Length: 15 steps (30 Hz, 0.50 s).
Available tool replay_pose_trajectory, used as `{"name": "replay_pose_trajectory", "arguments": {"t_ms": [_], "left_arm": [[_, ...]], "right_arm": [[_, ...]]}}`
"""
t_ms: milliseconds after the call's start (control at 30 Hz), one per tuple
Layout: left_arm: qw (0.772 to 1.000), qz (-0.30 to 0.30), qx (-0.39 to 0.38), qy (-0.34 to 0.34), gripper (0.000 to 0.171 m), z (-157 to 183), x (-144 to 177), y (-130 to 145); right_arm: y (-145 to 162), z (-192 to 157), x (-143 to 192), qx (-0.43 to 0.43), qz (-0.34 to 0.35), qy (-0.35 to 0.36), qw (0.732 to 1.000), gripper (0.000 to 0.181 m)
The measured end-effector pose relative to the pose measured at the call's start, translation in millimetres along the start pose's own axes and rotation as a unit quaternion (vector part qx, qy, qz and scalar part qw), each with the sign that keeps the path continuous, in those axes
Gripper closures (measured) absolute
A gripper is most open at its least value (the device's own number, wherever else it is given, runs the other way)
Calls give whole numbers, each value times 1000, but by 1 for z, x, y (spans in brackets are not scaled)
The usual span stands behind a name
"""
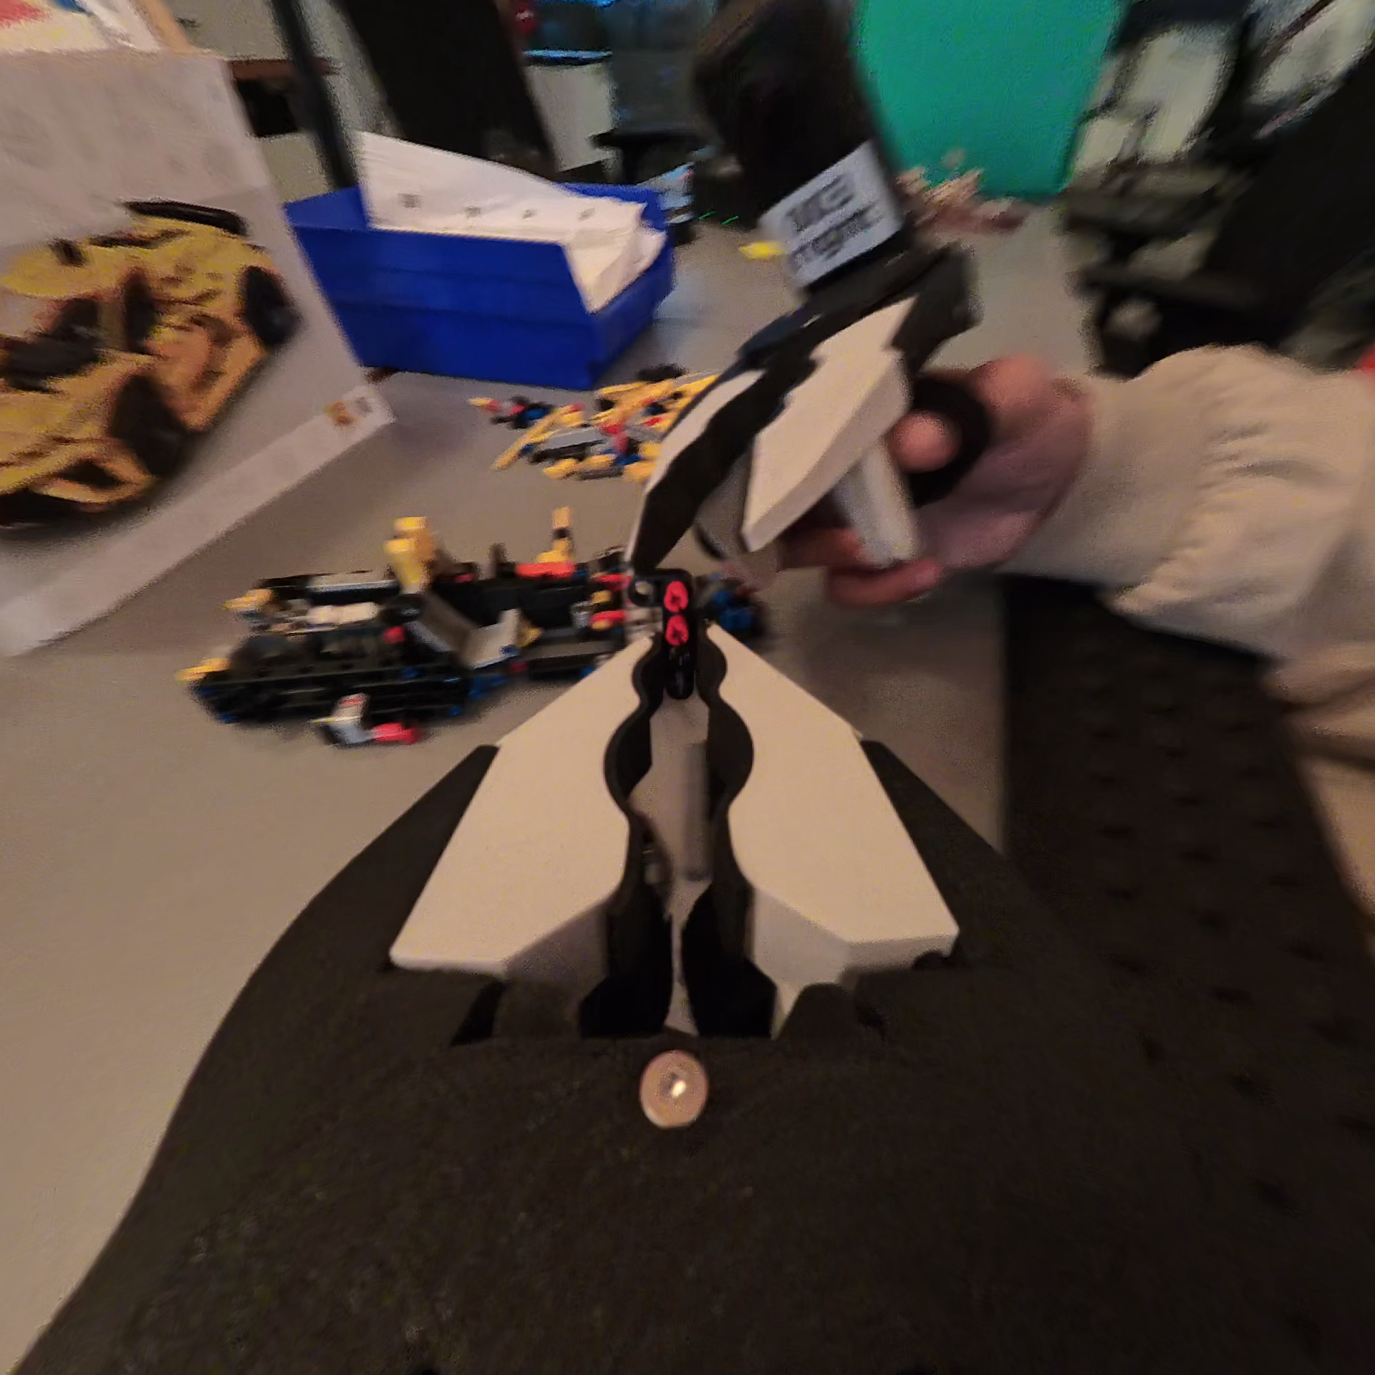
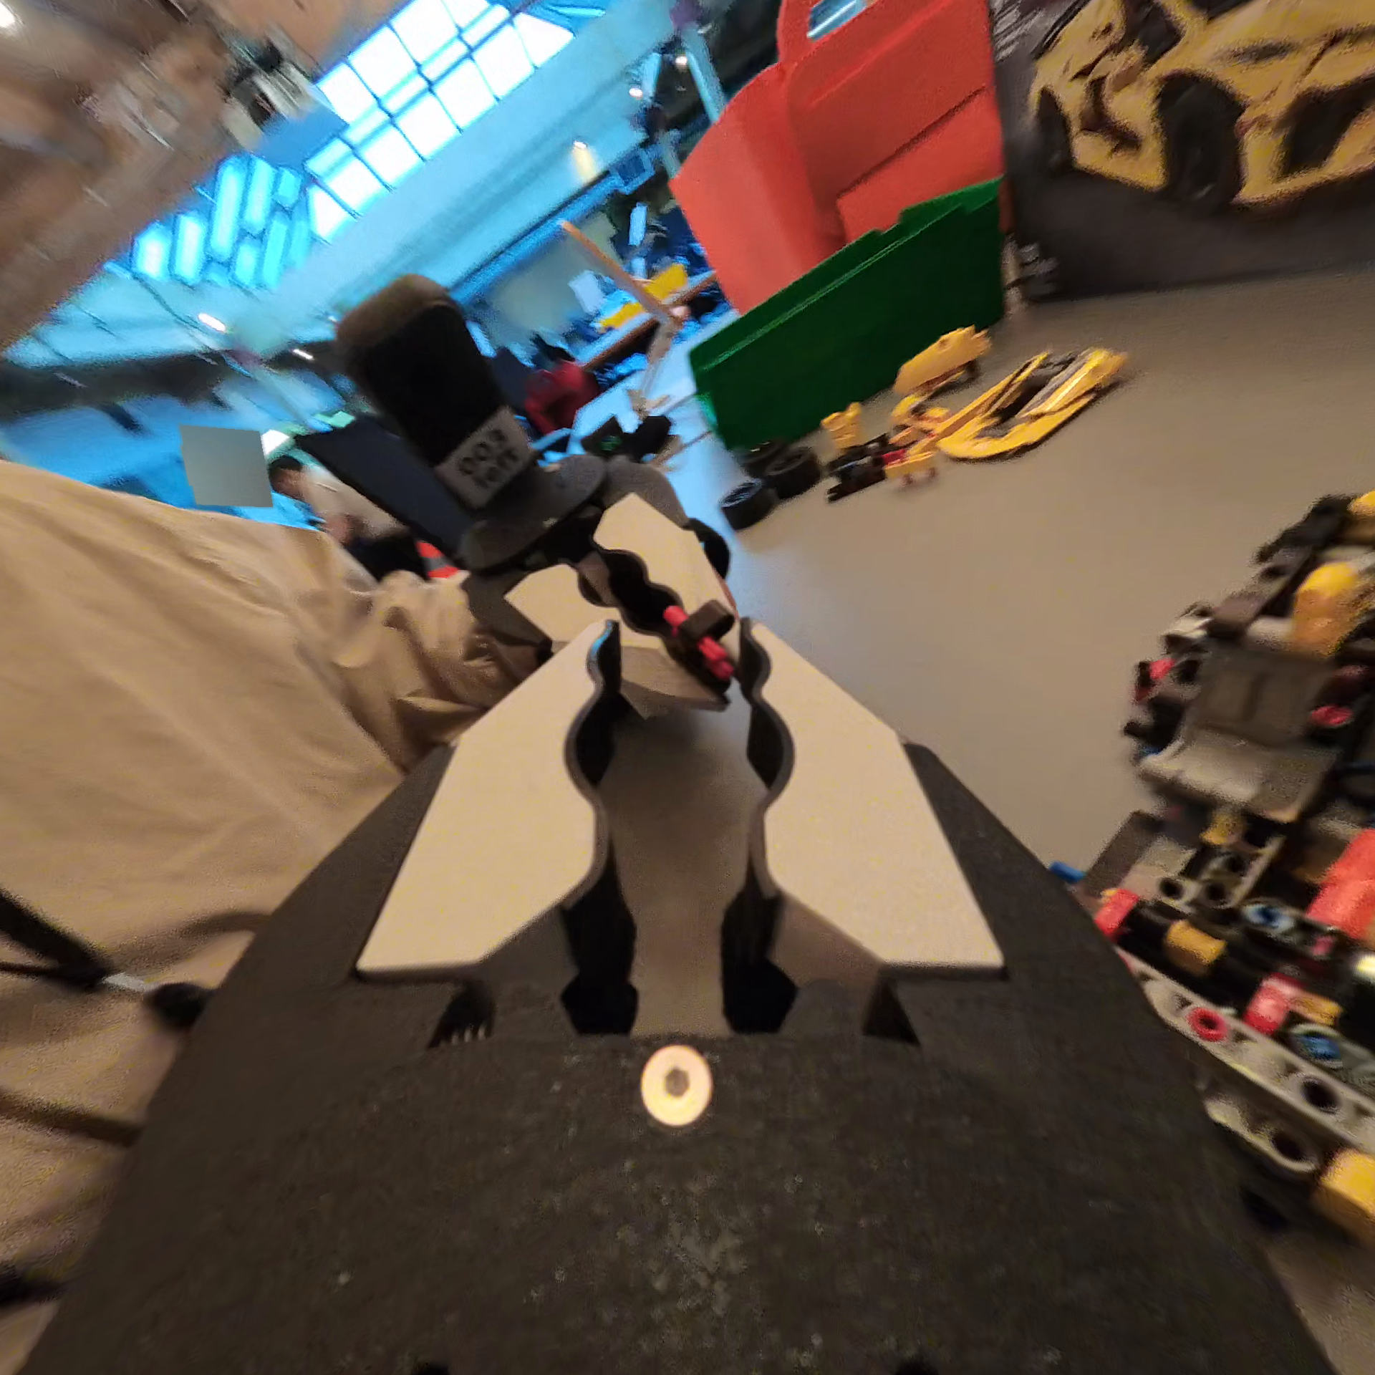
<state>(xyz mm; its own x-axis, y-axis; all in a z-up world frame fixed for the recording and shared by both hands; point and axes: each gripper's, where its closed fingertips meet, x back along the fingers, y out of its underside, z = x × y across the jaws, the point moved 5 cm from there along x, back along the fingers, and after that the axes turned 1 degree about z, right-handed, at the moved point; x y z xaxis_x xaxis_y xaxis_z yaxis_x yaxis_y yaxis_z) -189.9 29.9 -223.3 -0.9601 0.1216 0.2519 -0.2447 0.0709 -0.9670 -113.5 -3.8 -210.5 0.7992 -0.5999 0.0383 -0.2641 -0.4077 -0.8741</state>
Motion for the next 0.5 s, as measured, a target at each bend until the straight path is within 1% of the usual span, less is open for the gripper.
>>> {"name": "replay_pose_trajectory", "arguments": {"t_ms": [33,100,200,267,400,500], "left_arm": [[999,-8,-25,-29,165,-3,0,1],[997,-16,-59,-55,165,-4,-1,2],[991,-25,-95,-92,165,-8,-1,2],[985,-26,-118,-122,165,-11,1,1],[968,-31,-182,-168,165,-13,2,-2],[947,-33,-247,-205,165,-12,4,-5]], "right_arm": [[-2,0,-1,28,4,27,999,147],[-3,1,-4,54,8,60,997,152],[-1,7,-7,52,1,98,994,151],[2,8,-8,60,-10,110,992,150],[-3,7,-9,99,2,151,984,149],[-7,0,-13,154,10,177,972,143]]}}
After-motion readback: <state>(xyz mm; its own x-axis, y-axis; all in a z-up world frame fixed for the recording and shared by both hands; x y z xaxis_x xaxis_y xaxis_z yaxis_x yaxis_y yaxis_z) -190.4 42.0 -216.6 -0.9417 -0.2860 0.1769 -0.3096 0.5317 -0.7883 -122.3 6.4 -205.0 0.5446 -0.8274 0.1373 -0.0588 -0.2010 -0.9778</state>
